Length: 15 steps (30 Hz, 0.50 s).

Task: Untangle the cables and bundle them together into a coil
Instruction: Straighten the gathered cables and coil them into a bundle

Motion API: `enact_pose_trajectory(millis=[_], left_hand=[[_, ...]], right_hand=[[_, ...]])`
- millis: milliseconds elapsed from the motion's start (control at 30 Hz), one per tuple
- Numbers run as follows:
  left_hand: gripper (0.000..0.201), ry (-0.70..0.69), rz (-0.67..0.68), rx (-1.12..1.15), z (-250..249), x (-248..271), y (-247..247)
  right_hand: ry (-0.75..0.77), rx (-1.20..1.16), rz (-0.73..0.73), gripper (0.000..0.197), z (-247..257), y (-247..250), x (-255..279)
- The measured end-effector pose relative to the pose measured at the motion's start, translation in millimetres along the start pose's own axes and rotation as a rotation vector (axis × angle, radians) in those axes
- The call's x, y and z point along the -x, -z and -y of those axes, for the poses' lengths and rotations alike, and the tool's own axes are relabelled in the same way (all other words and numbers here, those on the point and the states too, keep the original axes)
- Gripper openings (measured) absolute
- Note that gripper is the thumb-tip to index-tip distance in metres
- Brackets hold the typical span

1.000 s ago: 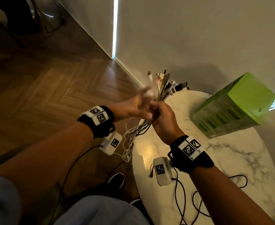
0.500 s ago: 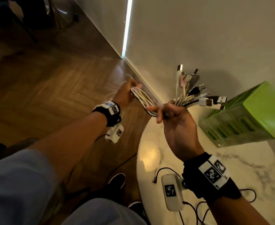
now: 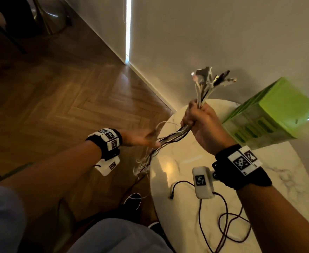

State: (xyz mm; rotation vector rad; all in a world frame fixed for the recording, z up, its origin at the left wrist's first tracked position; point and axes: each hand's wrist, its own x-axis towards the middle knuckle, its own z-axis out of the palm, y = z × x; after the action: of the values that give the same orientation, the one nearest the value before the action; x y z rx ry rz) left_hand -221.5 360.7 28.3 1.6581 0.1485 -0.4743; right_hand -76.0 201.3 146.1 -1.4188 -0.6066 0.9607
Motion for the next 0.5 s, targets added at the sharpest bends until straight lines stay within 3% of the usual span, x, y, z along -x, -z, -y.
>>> enact_pose_trajectory(millis=[100, 133, 233, 367, 500], left_hand=[[0.098, -0.203, -0.238, 0.096, -41.8, -5.7, -5.5], [0.098, -0.224, -0.307, 0.063, -53.5, -11.8, -5.8], [0.069, -0.192, -0.468, -0.211, -70.6, -34.9, 0.1], [0.032, -0.004, -0.364, -0.579, -56.7, -51.2, -0.4], [0.034, 0.135, -0.295, -0.690, -14.7, -42.2, 0.2]], right_hand=[[-0.022, 0.224, 0.073, 0.021, -6.1, 4.3, 11.4], [-0.022, 0.269, 0.090, 0.021, -7.7, 6.0, 15.1], [-0.018, 0.254, 0.066, 0.023, -10.6, 13.9, 25.9], [-0.007, 0.181, -0.007, 0.024, -7.7, 27.6, 38.8], [-0.008, 0.098, -0.070, 0.023, -1.8, 33.6, 44.3]])
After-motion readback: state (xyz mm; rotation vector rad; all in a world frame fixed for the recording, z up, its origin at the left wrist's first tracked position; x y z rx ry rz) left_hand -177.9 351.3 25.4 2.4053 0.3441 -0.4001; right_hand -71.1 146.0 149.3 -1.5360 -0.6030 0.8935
